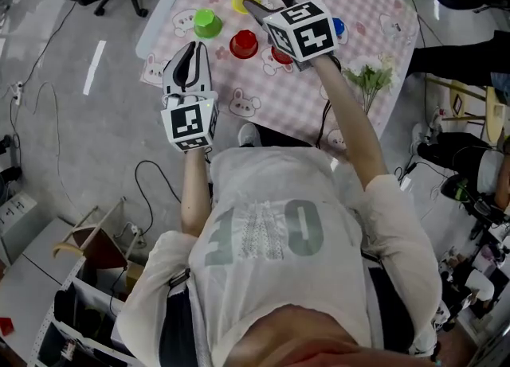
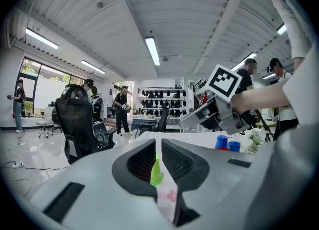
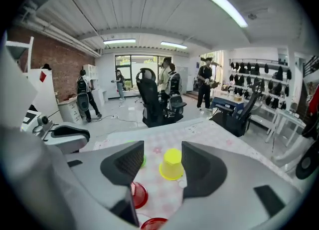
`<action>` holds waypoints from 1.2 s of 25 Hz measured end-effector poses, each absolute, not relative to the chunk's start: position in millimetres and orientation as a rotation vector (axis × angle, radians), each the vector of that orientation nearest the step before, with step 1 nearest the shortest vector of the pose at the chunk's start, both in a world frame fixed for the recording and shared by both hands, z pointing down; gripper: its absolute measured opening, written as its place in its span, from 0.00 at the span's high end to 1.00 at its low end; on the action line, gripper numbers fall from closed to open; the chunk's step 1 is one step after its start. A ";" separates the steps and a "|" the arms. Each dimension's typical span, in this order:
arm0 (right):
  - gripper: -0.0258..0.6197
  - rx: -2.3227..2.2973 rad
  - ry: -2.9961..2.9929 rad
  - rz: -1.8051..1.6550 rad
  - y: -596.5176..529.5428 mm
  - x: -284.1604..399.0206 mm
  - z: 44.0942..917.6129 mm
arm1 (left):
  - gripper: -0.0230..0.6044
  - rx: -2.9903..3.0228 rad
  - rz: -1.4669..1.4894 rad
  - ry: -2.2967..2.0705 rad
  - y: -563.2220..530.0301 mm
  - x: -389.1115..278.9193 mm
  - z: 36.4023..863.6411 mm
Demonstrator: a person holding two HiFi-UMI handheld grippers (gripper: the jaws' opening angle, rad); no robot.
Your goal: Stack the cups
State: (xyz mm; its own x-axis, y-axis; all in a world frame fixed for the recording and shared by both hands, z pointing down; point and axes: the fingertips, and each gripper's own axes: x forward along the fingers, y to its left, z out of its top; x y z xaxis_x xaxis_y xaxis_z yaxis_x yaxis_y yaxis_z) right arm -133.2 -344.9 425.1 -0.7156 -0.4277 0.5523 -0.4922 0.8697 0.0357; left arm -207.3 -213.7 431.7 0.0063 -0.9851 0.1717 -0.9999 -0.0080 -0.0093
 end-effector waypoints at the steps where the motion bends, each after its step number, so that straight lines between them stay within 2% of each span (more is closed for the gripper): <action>1: 0.60 0.624 -2.450 0.183 -350.7 -138.0 435.9 | 0.91 2.132 0.196 -2.131 -212.5 -209.2 433.0; 8: 0.55 0.519 -2.305 0.230 -381.1 -152.6 494.6 | 0.91 2.032 0.198 -2.170 -206.7 -229.8 445.0; 17: 0.57 0.519 -2.237 0.294 -397.6 -155.5 527.9 | 0.91 1.960 0.207 -2.210 -205.3 -241.0 450.1; 18: 0.60 0.520 -2.238 0.298 -398.1 -154.9 527.9 | 0.91 1.959 0.207 -2.209 -205.6 -240.6 450.1; 30: 0.61 0.433 -2.366 0.236 -354.0 -125.3 451.6 | 0.91 1.996 0.188 -2.212 -199.0 -229.2 442.8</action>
State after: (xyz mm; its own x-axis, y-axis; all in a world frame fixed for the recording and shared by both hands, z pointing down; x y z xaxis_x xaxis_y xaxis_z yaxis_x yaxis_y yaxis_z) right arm -125.3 -354.0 451.6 -0.6928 -0.2418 0.6794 -0.3714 0.9272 -0.0487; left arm -229.2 -199.0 442.8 -0.0994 -0.9749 0.1991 -0.9945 0.1038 0.0114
